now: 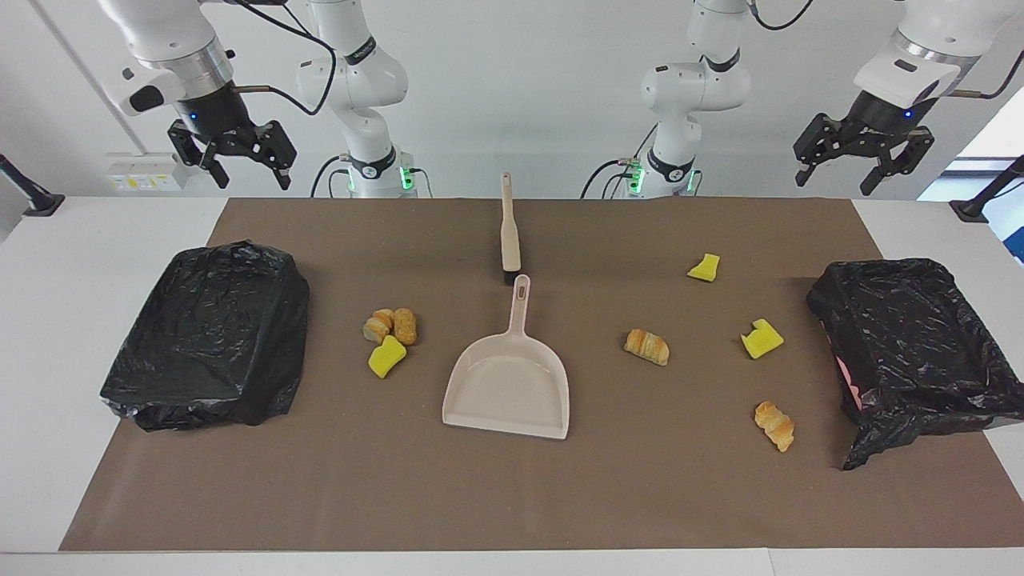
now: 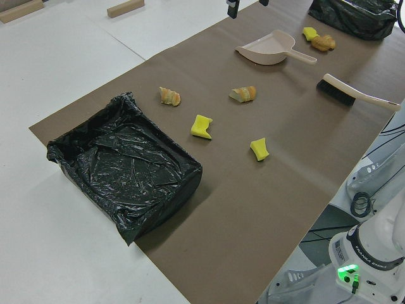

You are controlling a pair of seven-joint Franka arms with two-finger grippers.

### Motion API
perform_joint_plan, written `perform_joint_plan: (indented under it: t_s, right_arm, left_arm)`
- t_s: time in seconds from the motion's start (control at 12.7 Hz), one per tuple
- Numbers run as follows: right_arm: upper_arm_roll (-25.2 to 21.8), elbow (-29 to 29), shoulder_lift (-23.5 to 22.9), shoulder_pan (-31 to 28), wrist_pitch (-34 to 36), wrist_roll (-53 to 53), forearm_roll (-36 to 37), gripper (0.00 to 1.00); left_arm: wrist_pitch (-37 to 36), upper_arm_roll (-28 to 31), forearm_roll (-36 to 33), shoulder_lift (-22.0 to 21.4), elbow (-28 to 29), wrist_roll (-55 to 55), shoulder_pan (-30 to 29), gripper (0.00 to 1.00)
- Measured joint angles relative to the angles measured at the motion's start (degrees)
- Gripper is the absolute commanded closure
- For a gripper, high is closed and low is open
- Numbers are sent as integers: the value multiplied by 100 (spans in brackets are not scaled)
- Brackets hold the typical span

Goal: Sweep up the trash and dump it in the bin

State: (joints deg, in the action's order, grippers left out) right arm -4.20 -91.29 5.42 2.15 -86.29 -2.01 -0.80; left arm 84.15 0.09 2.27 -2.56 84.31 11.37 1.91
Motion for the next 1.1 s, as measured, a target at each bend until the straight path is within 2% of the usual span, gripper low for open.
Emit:
perform_joint_plan:
  t_s: [0.79,1.1]
  right_arm:
    - [0,0,0,0,0,0,0,0]
    - [0,0,0,0,0,0,0,0]
  left_arm:
    - [-74,-47,-195,0,4,-43,3,0]
    - [-147,-25,-311,-3,4,-530,0,0]
